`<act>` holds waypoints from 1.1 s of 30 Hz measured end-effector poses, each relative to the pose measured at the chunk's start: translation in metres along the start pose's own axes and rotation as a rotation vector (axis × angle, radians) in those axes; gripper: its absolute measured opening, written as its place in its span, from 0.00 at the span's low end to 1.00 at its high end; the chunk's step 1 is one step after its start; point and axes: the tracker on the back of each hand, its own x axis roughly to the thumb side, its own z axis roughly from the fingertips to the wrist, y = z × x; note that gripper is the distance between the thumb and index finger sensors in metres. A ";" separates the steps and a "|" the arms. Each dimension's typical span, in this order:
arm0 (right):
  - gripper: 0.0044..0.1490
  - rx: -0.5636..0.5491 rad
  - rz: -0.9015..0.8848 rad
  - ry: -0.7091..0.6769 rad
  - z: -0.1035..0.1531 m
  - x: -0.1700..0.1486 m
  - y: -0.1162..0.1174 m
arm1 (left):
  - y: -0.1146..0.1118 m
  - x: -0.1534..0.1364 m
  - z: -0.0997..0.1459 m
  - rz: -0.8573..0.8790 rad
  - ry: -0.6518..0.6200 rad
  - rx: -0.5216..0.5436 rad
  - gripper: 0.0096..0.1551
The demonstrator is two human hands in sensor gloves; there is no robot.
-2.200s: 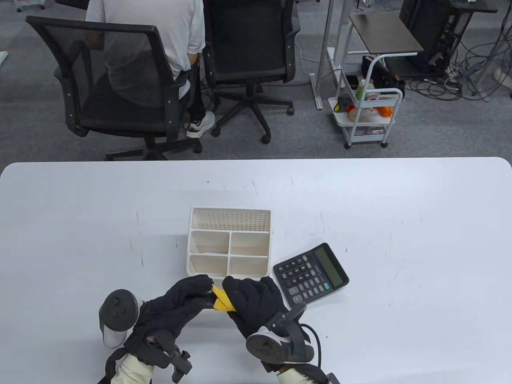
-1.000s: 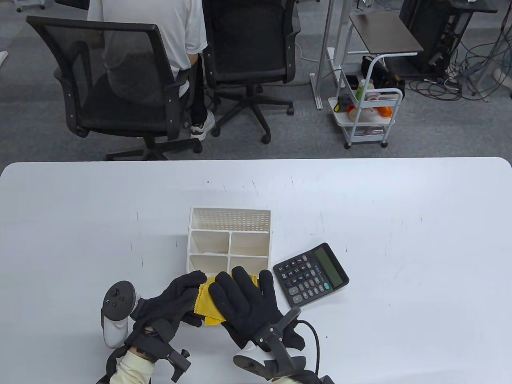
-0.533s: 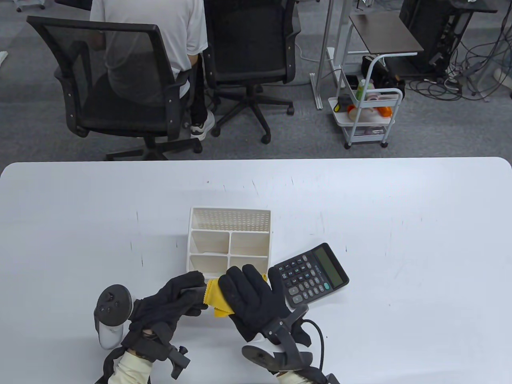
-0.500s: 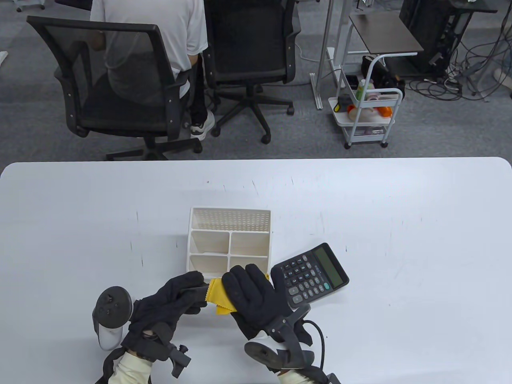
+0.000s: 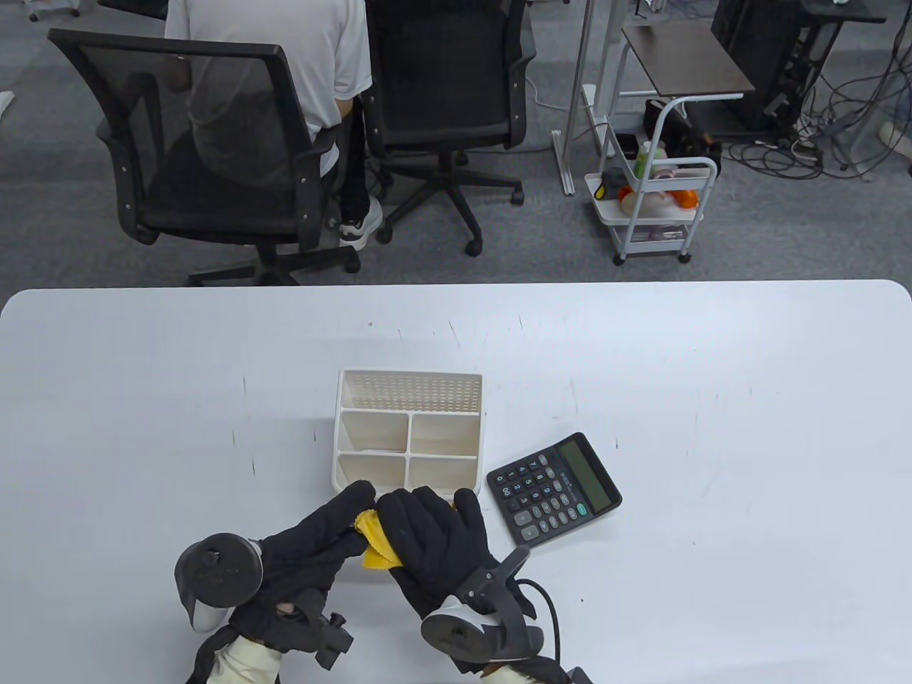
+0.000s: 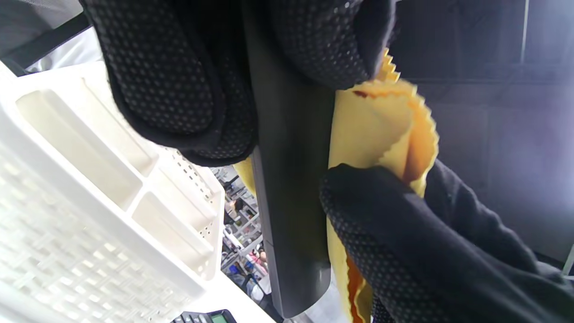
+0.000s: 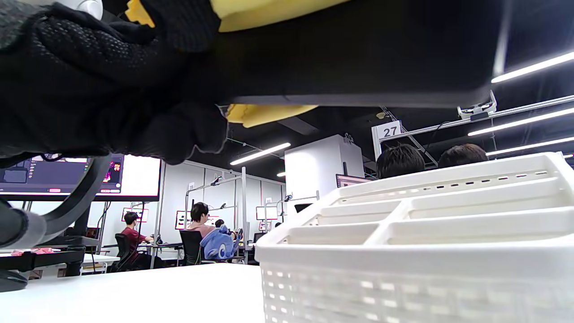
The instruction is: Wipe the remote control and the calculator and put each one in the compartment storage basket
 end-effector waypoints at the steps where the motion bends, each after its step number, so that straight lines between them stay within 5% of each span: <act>1: 0.39 -0.010 -0.010 0.015 0.000 -0.002 -0.001 | 0.001 0.000 0.001 0.007 -0.012 0.018 0.29; 5: 0.37 -0.028 -0.016 0.081 0.002 -0.017 -0.008 | 0.010 -0.002 0.002 0.007 -0.025 0.117 0.25; 20: 0.37 0.047 -0.214 0.144 0.001 -0.025 -0.001 | 0.007 -0.001 0.001 -0.015 -0.053 0.053 0.23; 24: 0.36 0.049 -0.206 0.198 0.004 -0.034 -0.003 | 0.012 -0.006 0.000 -0.022 -0.015 0.104 0.23; 33: 0.36 0.006 -0.237 0.086 0.002 -0.023 -0.005 | 0.016 -0.004 0.003 -0.002 -0.011 0.085 0.24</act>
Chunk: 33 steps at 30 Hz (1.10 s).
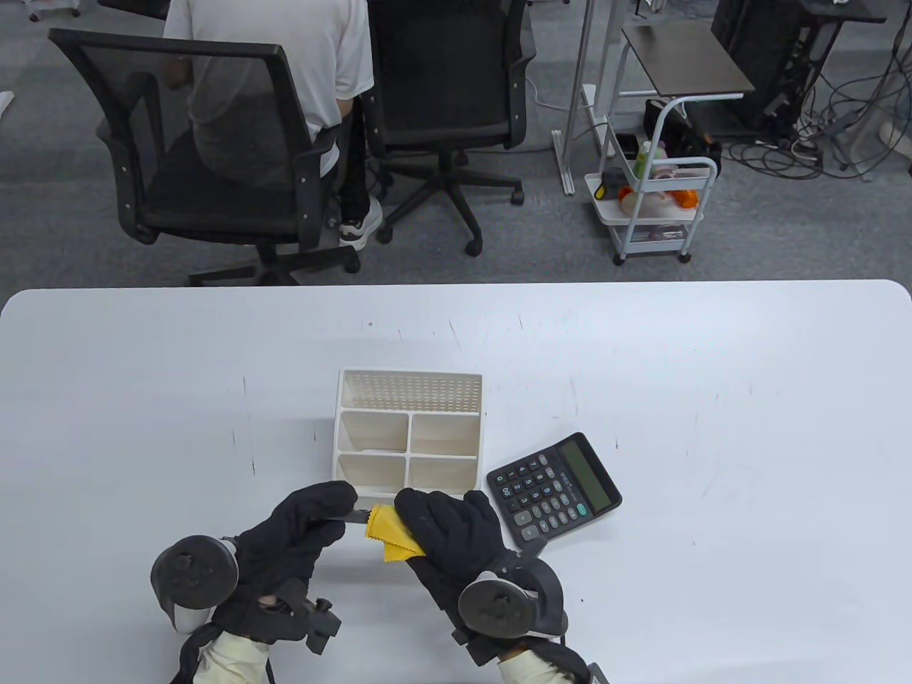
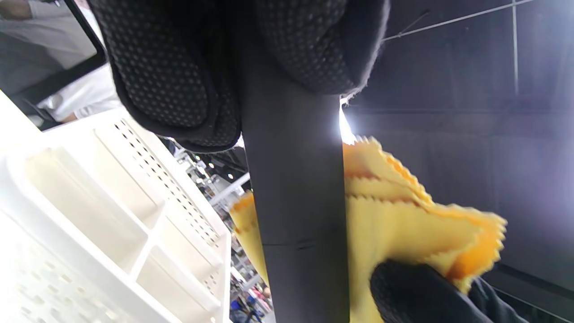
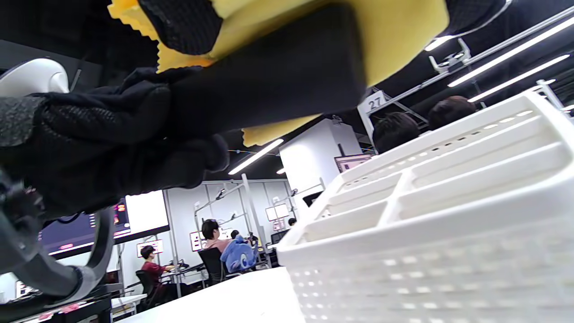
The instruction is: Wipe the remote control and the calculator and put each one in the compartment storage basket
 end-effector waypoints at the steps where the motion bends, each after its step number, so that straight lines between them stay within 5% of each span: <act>1: 0.36 -0.003 -0.021 0.000 -0.001 0.001 0.000 | -0.003 0.003 -0.001 0.010 -0.033 -0.025 0.24; 15: 0.36 -0.009 -0.148 0.102 0.000 -0.015 -0.012 | 0.005 -0.004 -0.001 0.062 -0.008 0.026 0.24; 25: 0.36 0.034 -0.305 0.091 -0.002 -0.018 -0.005 | 0.002 -0.008 -0.004 0.188 0.017 -0.058 0.24; 33: 0.35 -0.073 -0.184 0.197 0.001 -0.025 -0.014 | 0.010 -0.015 -0.002 0.122 0.066 0.064 0.23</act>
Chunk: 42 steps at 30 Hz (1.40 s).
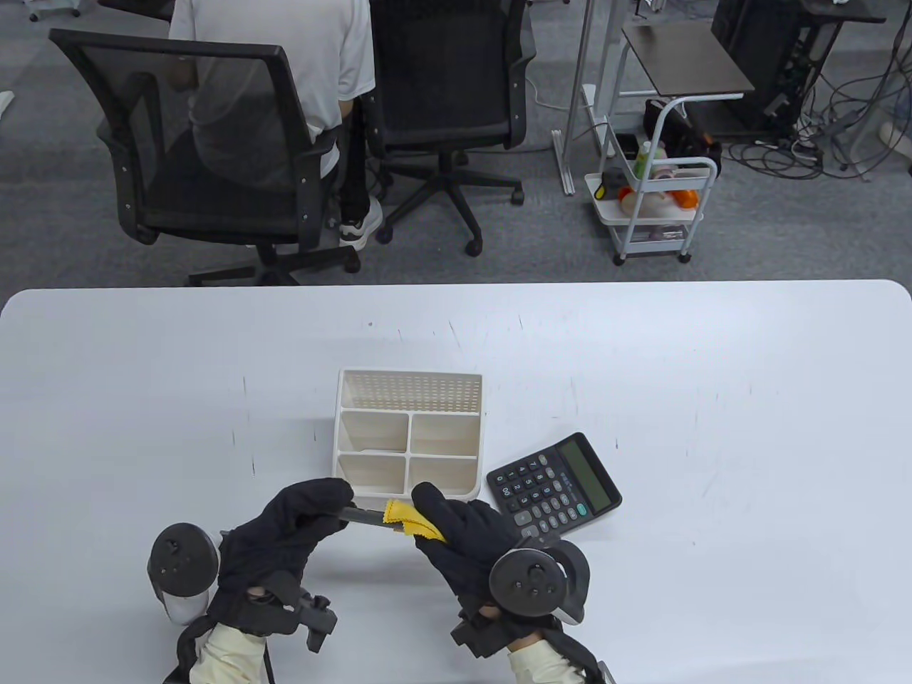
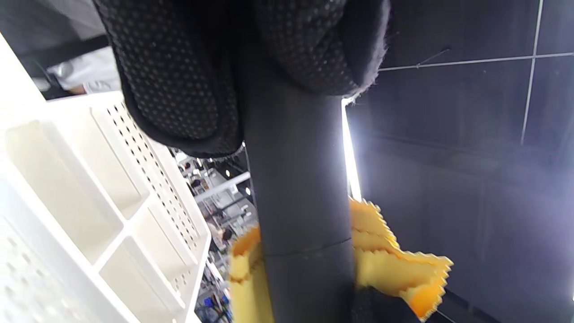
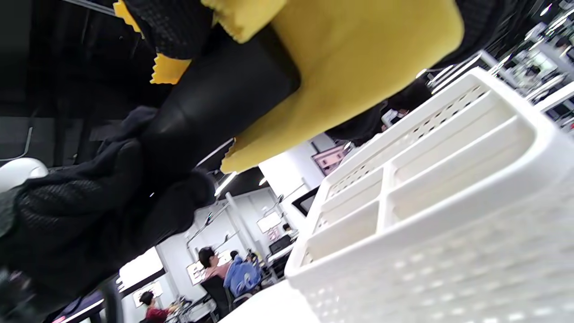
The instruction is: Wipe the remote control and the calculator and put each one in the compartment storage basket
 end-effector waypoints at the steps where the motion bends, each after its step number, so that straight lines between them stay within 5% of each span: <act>1: 0.35 -0.013 -0.001 0.011 0.000 0.000 -0.001 | 0.001 0.002 0.000 -0.025 -0.005 0.013 0.23; 8: 0.36 -0.046 0.094 0.063 0.003 -0.004 0.000 | -0.008 0.027 0.007 -0.230 -0.116 0.087 0.23; 27: 0.36 -0.092 0.054 0.085 0.004 0.000 0.000 | -0.008 0.027 0.010 -0.232 -0.119 0.112 0.22; 42: 0.34 0.024 0.137 -0.079 0.005 0.013 0.013 | -0.020 0.022 0.007 -0.218 -0.055 -0.016 0.23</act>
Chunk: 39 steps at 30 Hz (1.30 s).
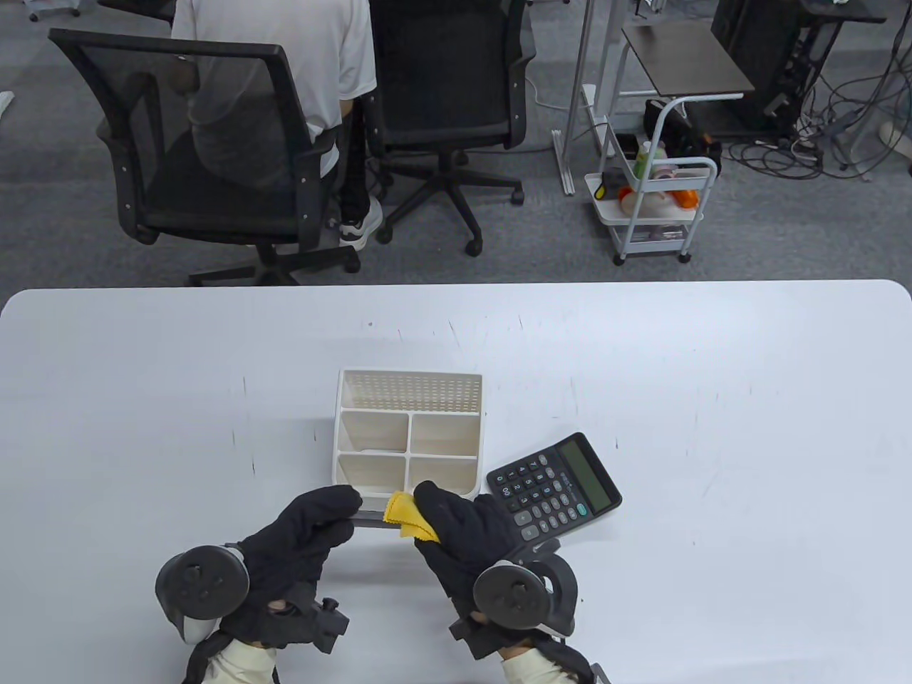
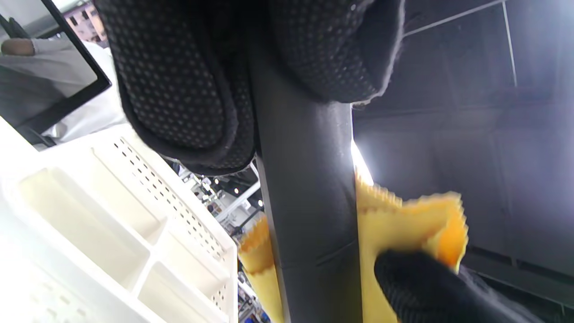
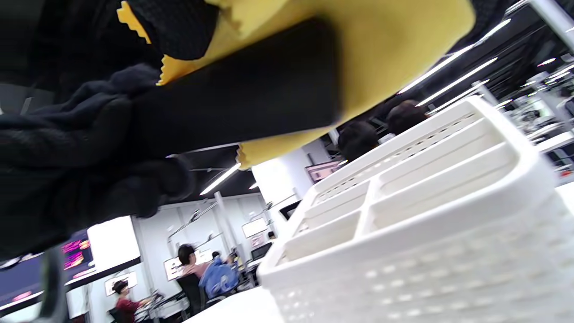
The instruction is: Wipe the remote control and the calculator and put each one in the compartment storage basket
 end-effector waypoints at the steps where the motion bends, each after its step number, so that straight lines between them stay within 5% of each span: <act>1: 0.35 0.009 0.010 -0.016 0.000 0.002 0.001 | -0.002 0.001 0.000 0.000 -0.003 -0.011 0.23; 4: 0.36 0.026 0.042 -0.097 0.001 0.013 0.005 | -0.010 0.001 0.000 0.000 0.004 -0.042 0.23; 8: 0.35 -0.083 0.139 -0.229 0.004 0.020 0.003 | -0.008 -0.002 -0.001 0.087 0.071 -0.032 0.24; 17: 0.34 -0.073 0.234 -0.241 0.004 0.015 0.000 | 0.002 -0.018 -0.001 0.205 0.189 0.019 0.24; 25: 0.32 -0.134 0.192 -0.123 0.001 0.000 -0.013 | 0.016 -0.010 -0.001 0.155 0.132 0.064 0.24; 31: 0.30 -0.212 0.110 0.010 0.000 -0.012 -0.025 | 0.023 0.022 -0.010 -0.061 -0.046 0.115 0.24; 39: 0.30 -0.343 -0.037 0.206 0.006 -0.036 -0.043 | 0.002 0.045 -0.048 -0.275 -0.101 0.076 0.25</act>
